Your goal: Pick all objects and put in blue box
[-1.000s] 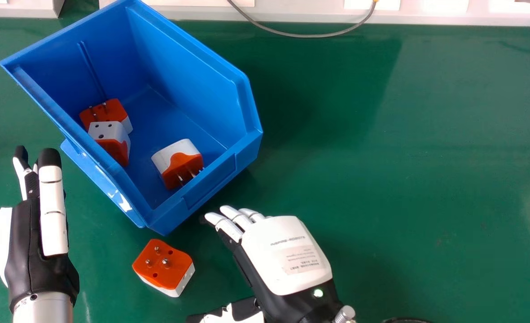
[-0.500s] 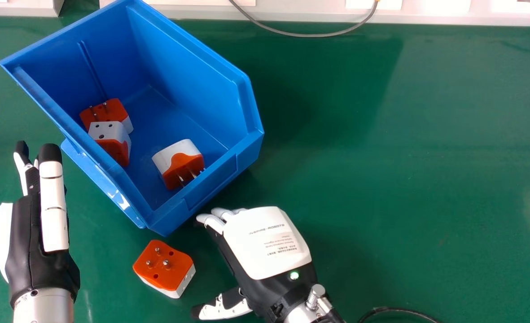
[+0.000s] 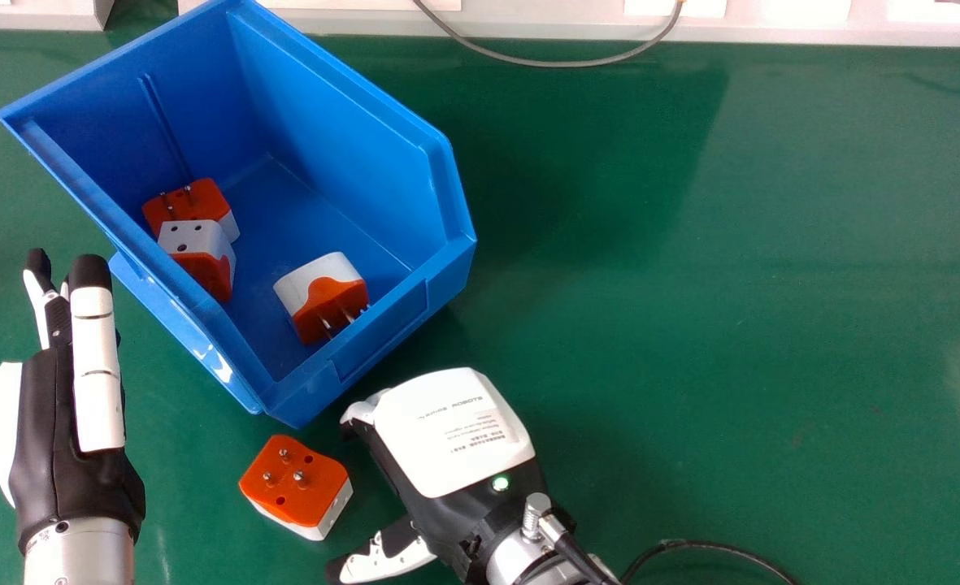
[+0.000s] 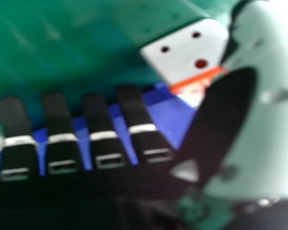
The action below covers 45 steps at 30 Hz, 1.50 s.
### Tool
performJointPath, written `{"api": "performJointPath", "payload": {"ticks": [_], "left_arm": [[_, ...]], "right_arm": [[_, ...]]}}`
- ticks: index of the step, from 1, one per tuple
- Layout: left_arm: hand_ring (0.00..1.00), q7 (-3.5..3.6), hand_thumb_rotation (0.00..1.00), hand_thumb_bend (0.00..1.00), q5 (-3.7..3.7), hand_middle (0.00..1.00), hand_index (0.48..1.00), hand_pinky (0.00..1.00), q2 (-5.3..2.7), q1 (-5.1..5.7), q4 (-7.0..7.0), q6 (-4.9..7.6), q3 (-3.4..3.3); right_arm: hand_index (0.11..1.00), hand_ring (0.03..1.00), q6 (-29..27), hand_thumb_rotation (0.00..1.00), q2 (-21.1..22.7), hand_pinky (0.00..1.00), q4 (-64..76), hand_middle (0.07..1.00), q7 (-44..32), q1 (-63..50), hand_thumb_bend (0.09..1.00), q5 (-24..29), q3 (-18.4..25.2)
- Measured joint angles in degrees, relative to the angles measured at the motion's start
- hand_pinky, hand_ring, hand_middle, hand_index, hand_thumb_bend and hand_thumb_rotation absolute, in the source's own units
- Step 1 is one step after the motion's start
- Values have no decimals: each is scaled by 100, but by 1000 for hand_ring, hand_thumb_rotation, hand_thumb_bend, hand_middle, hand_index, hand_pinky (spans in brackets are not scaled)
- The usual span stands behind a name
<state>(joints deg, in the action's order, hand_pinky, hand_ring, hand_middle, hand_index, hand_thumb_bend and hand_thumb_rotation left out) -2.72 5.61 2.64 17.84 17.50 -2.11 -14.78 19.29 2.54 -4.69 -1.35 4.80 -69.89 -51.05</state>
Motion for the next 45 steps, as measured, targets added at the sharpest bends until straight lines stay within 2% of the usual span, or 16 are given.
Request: {"api": "performJointPath", "payload": {"ticks": [8,18,27,33,35,39,42,45], "left_arm": [[1000,-5,1000,619,-9,1000,1000,1000,1,-26,0,-70,3],[1000,-2,1000,619,-9,1000,1000,1000,2,-43,1,-100,4],[1000,1,1000,619,-5,1000,1000,1000,2,-68,2,-115,5],[1000,-2,1000,617,-4,1000,1000,1000,0,-69,63,-181,8],[1000,-11,1000,616,-4,1000,1000,1000,-8,-75,102,-219,21],[1000,-30,1000,613,-4,1000,1000,1000,-51,-96,133,-248,95],[1000,-56,1000,611,-2,1000,1000,1000,-99,-131,137,-289,108],[1000,-50,1000,613,7,1000,1000,1000,-110,-151,137,-323,109]], "right_arm": [[712,706,-33,517,-18,609,-17,764,14,48,607,218,-41],[672,704,-52,499,-98,606,-209,759,202,132,626,393,-60],[675,704,13,494,-116,614,-342,762,298,236,626,442,-139],[676,702,105,492,-137,613,-416,764,268,355,625,439,-183],[674,701,140,490,-150,610,-471,762,272,410,625,433,-213],[659,696,238,478,-210,606,-631,761,286,576,612,417,-276],[633,689,287,470,-264,600,-752,756,324,667,606,408,-310],[609,679,372,445,-385,591,-923,747,350,796,587,403,-327]]}}
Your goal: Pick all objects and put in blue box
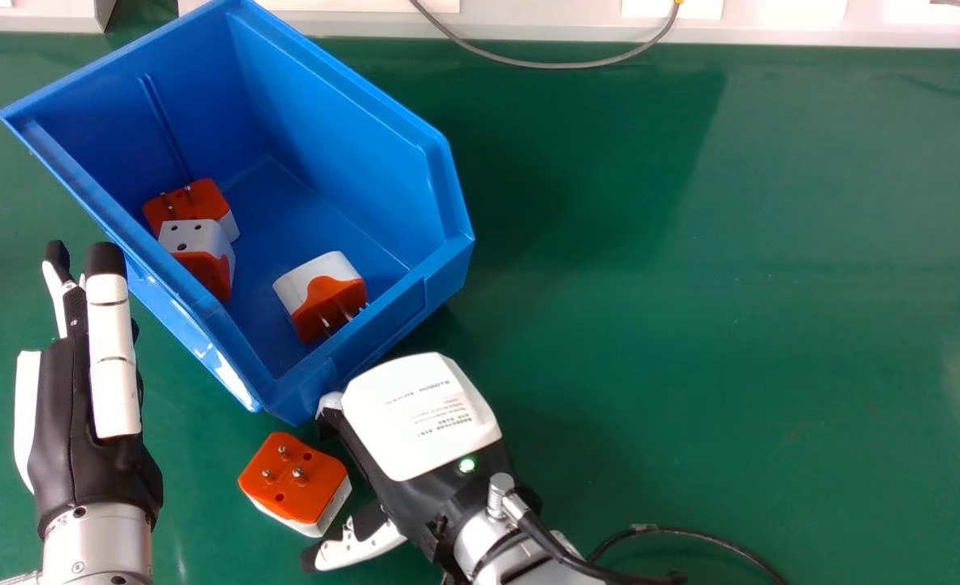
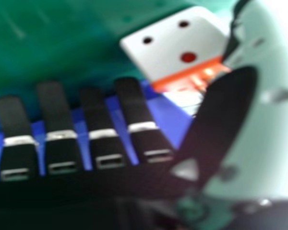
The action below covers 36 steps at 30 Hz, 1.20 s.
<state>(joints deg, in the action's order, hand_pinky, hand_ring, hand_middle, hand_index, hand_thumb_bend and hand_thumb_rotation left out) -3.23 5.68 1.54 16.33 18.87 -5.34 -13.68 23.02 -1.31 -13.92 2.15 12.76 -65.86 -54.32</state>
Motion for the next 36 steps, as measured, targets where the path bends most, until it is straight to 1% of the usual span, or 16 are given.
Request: {"api": "performJointPath", "payload": {"ticks": [1,2,3,5,7,11,13,17,18,21,26,27,29,32,34,36], "left_arm": [[1000,5,1000,613,8,1000,1000,1000,-2,-18,0,-18,0],[1000,12,1000,613,43,1000,1000,1000,-4,-45,-1,-32,-4],[1000,11,1000,613,51,1000,1000,1000,-4,-54,-1,-34,-5],[1000,29,1000,614,109,1000,1000,1000,-4,-111,-1,-58,-6],[1000,41,1000,614,118,1000,1000,1000,-4,-149,0,-85,-5],[1000,51,1000,614,122,1000,1000,1000,-4,-152,0,-137,-7],[1000,55,1000,614,122,1000,1000,1000,-4,-152,0,-145,-7],[1000,66,1000,614,122,1000,1000,1000,-4,-153,0,-148,-5],[1000,68,1000,614,122,1000,1000,1000,-4,-153,0,-148,-6],[1000,71,1000,614,122,1000,1000,1000,-4,-156,0,-149,-6],[1000,66,1000,615,120,1000,1000,1000,-2,-163,0,-168,-11],[1000,64,1000,615,120,1000,1000,1000,-3,-166,2,-177,-8],[1000,55,1000,614,120,1000,1000,1000,-3,-181,15,-225,-5],[1000,49,1000,613,118,1000,1000,1000,-3,-191,44,-289,-3],[1000,43,1000,611,115,1000,1000,1000,-4,-192,49,-294,-2],[1000,39,1000,611,112,1000,1000,1000,-4,-192,52,-297,0]], "right_arm": [[598,676,27,413,-24,590,-29,743,-1,29,575,0,-10],[580,670,58,364,-27,588,-81,738,38,55,564,-11,-42],[580,670,63,364,-28,588,-86,738,41,59,564,-11,-46],[536,655,125,258,-34,577,-156,717,93,100,544,-31,-112],[532,651,158,247,-37,572,-199,708,93,158,532,-42,-167],[599,628,262,261,-47,553,-213,690,22,244,476,-59,-252],[603,627,278,254,-57,552,-213,690,-47,283,470,-59,-269],[564,627,294,193,-61,555,-182,691,-135,306,503,-39,-282],[553,625,290,176,-61,555,-179,691,-135,307,530,-32,-283],[559,621,271,169,-62,553,-144,690,-167,324,530,27,-283],[560,617,204,196,-65,549,-87,685,-219,345,526,98,-324],[554,614,200,222,-65,545,-89,681,-224,347,527,104,-326],[546,610,186,268,-67,542,-92,673,-253,364,523,104,-331],[543,608,169,296,-69,540,-101,669,-271,375,524,104,-335],[539,604,166,392,-71,536,-96,660,-327,389,549,99,-348],[540,604,166,449,-73,533,-96,656,-367,403,560,82,-357]]}}
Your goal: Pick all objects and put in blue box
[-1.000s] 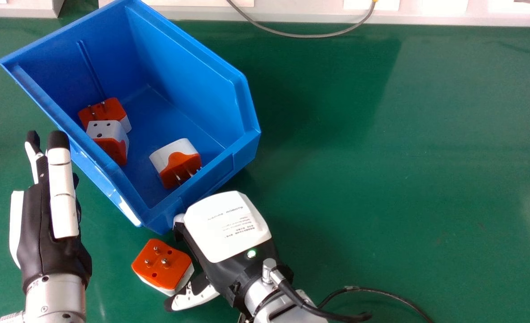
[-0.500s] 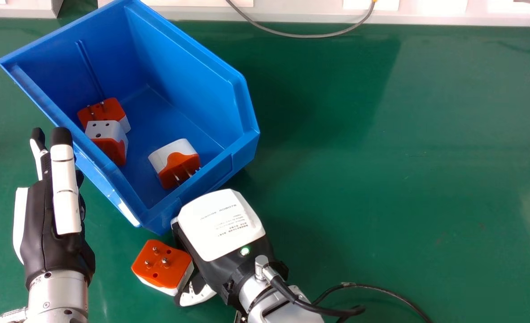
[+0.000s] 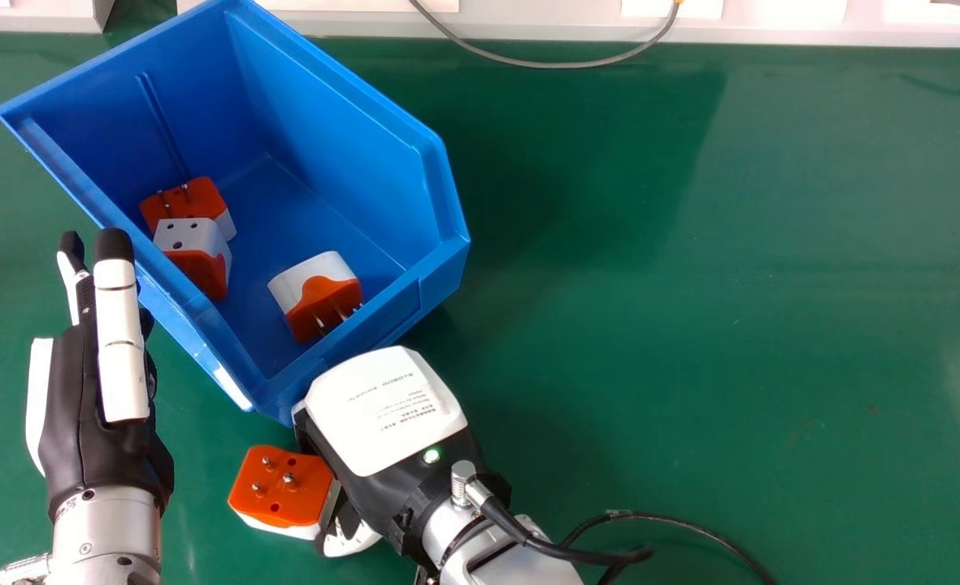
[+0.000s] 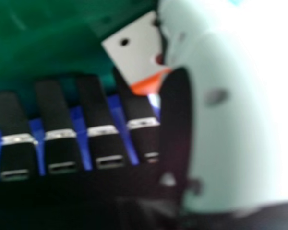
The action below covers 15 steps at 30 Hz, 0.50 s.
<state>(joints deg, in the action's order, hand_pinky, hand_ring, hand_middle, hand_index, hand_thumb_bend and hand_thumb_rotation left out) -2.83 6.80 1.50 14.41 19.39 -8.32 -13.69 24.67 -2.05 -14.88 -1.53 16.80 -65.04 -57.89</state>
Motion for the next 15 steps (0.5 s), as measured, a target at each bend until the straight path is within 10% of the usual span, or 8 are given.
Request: {"api": "performJointPath", "payload": {"ticks": [15], "left_arm": [[1000,-49,1000,612,-3,1000,1000,1000,0,-10,63,-110,3]], "right_arm": [[586,602,-4,543,-17,534,-22,652,-152,81,585,-47,-35]]}}
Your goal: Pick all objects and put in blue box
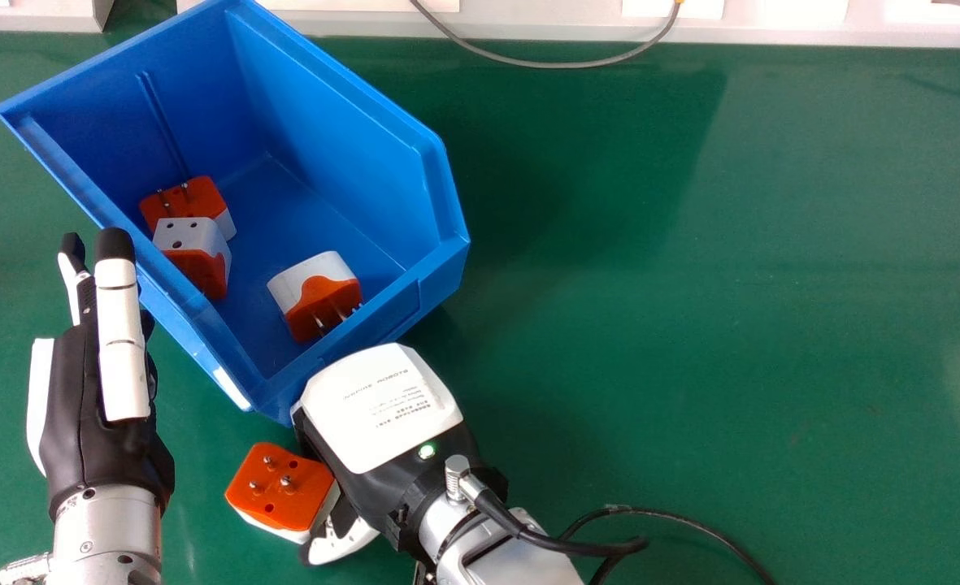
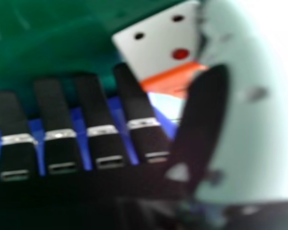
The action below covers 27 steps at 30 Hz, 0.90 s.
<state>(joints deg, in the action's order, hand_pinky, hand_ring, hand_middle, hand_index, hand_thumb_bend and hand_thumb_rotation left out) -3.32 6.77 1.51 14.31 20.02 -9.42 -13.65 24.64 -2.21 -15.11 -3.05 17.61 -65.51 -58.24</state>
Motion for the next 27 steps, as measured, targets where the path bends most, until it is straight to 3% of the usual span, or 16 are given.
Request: {"api": "performJointPath", "payload": {"ticks": [6,14,18,21,24,27], "left_arm": [[1000,-5,1000,611,1,1000,1000,1000,0,0,81,-37,-2],[1000,-13,1000,611,2,1000,1000,1000,0,0,102,-89,-2],[1000,-23,1000,608,1,1000,1000,1000,0,0,109,-112,-2],[1000,-39,1000,608,1,1000,1000,1000,0,2,142,-116,0],[1000,-44,1000,607,1,1000,1000,1000,0,2,156,-117,1],[1000,-49,1000,607,-1,1000,1000,1000,-1,2,159,-119,7]], "right_arm": [[535,597,-14,541,-1,528,7,632,-1,-6,569,6,4],[575,586,-16,546,-4,512,3,627,-2,3,558,5,-3],[523,577,-37,526,-11,506,-14,582,-2,8,526,22,1],[516,531,-126,496,-23,475,-93,548,61,40,474,49,17],[476,358,-186,385,-25,337,-175,422,192,42,404,78,20],[476,263,-269,235,-32,235,-307,344,367,71,457,93,17]]}}
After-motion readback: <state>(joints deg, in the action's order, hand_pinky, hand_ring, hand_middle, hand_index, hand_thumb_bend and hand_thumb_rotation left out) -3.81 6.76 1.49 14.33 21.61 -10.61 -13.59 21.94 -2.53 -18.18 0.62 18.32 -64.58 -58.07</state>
